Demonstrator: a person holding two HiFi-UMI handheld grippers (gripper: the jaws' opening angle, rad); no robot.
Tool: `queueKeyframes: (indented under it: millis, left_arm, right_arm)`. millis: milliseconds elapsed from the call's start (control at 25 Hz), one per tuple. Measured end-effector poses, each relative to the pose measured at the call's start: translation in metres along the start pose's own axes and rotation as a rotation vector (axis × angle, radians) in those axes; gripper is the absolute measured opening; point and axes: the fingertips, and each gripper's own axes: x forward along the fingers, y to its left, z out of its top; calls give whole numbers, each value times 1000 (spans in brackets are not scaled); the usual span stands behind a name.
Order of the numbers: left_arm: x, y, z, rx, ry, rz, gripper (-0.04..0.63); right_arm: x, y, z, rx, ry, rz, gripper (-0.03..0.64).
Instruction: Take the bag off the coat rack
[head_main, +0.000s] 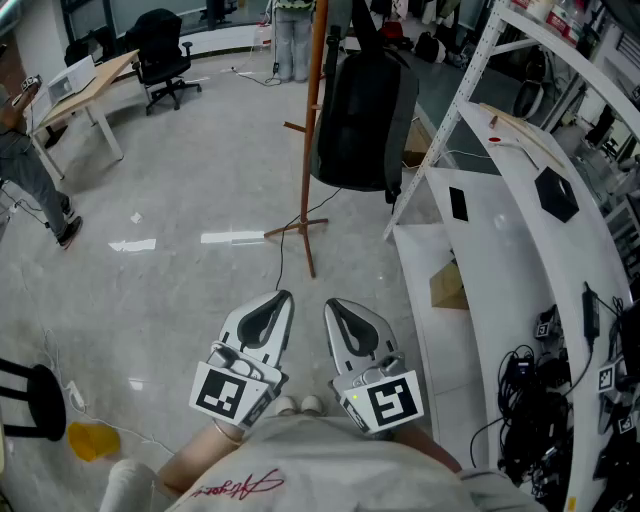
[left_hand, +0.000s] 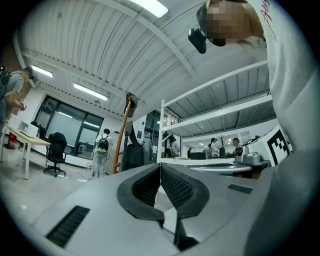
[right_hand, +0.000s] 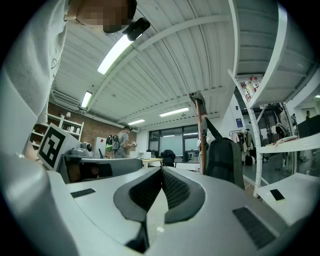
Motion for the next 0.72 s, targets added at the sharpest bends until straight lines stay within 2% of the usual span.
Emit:
queueKeyframes:
  millis: [720]
  left_arm:
    - [4,-18,-1,-10,4,-16,20]
  right_arm:
    - [-19,-7,5,-4,-25,-4,20]
